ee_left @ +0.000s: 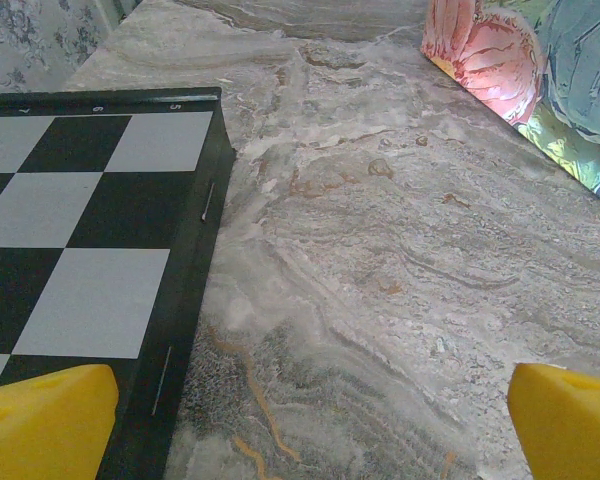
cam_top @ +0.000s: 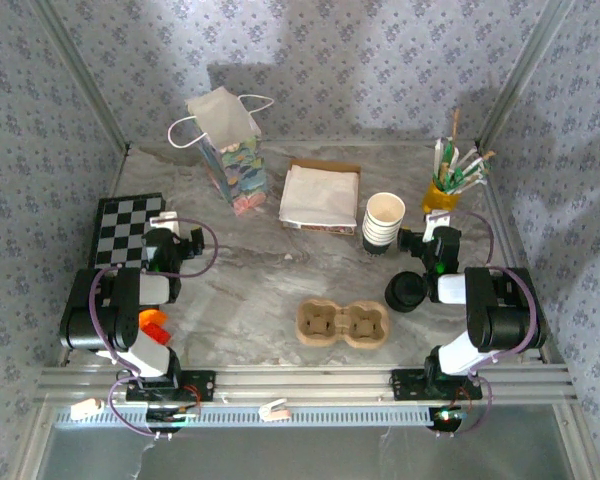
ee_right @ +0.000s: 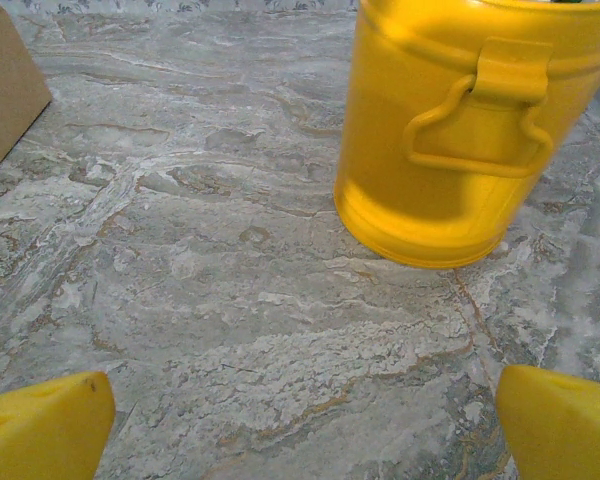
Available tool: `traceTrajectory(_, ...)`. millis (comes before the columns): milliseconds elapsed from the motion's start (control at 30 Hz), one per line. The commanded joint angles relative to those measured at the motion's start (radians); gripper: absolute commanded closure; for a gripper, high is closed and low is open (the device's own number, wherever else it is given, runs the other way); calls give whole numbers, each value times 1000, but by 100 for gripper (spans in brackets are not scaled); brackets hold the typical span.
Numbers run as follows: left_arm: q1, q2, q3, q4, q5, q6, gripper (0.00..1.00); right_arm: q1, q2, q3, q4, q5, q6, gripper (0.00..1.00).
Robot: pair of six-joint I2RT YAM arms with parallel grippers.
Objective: Pack the takeout coffee
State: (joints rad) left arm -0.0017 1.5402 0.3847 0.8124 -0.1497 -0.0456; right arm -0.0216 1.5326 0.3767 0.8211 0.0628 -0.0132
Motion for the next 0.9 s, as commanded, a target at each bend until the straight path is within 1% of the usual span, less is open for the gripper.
traceTrajectory(0, 4, -13, 17, 17, -14, -8, 0, 6, -15, -12, 47, 21, -9, 0)
traceTrajectory(133, 3, -72, 45, -77, -3, -4, 0, 22, -74, -47, 66, 58, -20, 0)
traceTrajectory(233, 2, -156, 51, -158, 9, 0, 0, 35, -149, -43, -6, 91, -22, 0)
traceTrajectory(300, 2, -220, 52, -222, -1, -16, 0, 35, -218, -40, -68, 130, -2, 0)
traceTrajectory(367, 3, -286, 60, -298, -6, -46, 0, 31, -298, -24, -184, 168, 61, 1)
traceTrajectory(433, 3, -341, 73, -368, 23, -58, 0, 12, -359, 1, -298, 167, 116, 0)
traceTrajectory(500, 3, -393, 92, -438, 56, -81, 0, 1, -429, 28, -405, 181, 138, 0)
traceTrajectory(533, 3, -420, 112, -487, 77, -99, 0, 0, -465, 39, -457, 199, 179, 0)
traceTrajectory(600, 2, -463, 137, -534, 127, -147, 0, -15, -533, 78, -634, 228, 347, 0)
traceTrajectory(633, 4, -481, 146, -542, 151, -190, 0, -33, -564, 94, -700, 219, 408, 0)
traceTrajectory(700, 4, -505, 158, -556, 206, -270, 0, -61, -619, 100, -787, 196, 454, 0)
traceTrajectory(733, 5, -515, 162, -564, 223, -313, 0, -82, -651, 101, -842, 199, 525, 0)
traceTrajectory(767, 5, -527, 166, -580, 225, -357, 0, -102, -679, 96, -850, 157, 544, 0)
traceTrajectory(833, 9, -557, 172, -619, 232, -415, 0, -134, -714, 93, -853, 51, 531, 0)
traceTrajectory(867, 8, -576, 166, -623, 247, -428, 0, -138, -721, 117, -897, 67, 529, 0)
